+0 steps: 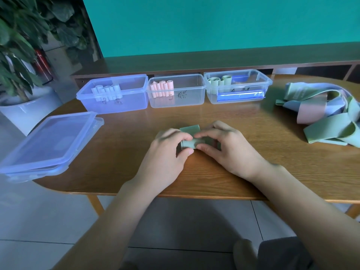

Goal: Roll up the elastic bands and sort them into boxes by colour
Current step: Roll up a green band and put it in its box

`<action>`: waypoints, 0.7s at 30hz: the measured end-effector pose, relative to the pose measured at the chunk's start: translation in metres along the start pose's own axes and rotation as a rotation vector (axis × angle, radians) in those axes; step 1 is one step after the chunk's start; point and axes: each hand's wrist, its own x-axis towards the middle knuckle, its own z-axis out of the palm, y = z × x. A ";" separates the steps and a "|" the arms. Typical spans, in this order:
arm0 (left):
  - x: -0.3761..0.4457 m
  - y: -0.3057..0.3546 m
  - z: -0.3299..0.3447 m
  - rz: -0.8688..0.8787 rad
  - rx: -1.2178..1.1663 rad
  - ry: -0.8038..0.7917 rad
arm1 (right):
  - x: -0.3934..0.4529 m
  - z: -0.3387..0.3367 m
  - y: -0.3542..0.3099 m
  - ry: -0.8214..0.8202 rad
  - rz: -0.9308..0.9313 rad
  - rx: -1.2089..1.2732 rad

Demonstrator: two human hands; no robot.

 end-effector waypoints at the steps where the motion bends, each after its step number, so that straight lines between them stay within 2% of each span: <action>1: 0.001 -0.001 0.000 -0.004 0.009 -0.007 | 0.000 0.000 0.000 0.018 -0.009 0.012; 9: 0.000 -0.001 0.000 0.013 0.011 0.039 | 0.006 0.009 0.009 0.056 0.017 0.021; 18: 0.006 -0.005 0.002 -0.031 -0.004 -0.021 | 0.005 0.007 0.007 0.082 -0.037 -0.037; 21: 0.010 -0.005 0.003 -0.032 0.009 -0.026 | 0.007 0.007 0.005 0.052 0.007 -0.070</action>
